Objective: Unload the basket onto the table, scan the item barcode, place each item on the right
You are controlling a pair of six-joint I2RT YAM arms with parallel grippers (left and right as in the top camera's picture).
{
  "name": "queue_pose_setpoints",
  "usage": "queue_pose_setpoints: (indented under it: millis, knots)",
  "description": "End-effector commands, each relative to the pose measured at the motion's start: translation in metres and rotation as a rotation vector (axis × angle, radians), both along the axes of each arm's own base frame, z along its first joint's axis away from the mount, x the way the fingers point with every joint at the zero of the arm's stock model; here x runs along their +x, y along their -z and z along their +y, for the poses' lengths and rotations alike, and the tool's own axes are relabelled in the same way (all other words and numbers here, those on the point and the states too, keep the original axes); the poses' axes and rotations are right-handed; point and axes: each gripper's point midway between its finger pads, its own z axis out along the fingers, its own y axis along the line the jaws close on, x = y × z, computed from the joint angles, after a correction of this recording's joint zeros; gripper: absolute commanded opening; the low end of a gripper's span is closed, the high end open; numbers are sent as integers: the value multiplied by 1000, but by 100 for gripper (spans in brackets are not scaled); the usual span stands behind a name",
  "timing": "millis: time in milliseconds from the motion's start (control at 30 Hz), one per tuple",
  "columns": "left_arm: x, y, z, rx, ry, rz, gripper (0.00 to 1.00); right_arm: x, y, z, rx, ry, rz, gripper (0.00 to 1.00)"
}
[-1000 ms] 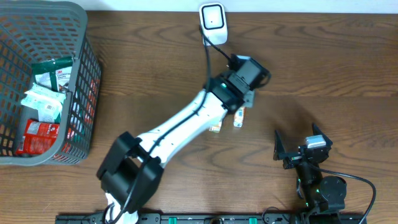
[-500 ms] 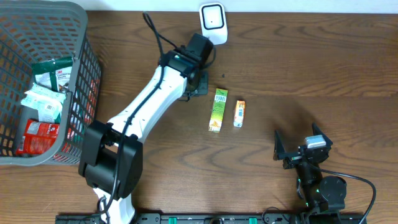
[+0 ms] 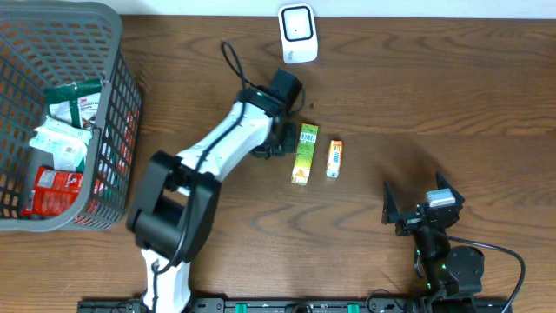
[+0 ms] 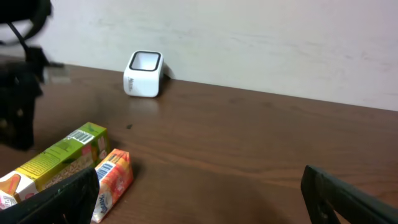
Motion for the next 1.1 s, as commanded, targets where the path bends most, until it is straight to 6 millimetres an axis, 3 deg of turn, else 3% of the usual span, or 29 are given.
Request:
queue_pose_setpoints:
  millis: [0,267,767,1067]
  knots:
    - [-10,24,-5,13,22,52,7,0,0,-2,12,10,2,99]
    - [-19,27,-29,-103,42,110,7,0,0,-2,12,10,2,99]
    - [-22,23,-42,-175,51,130,7,0,0,-2,12,10,2,99]
    - [-9,21,-47,-196,55,74,8,0,0,-2,12,10,2,99]
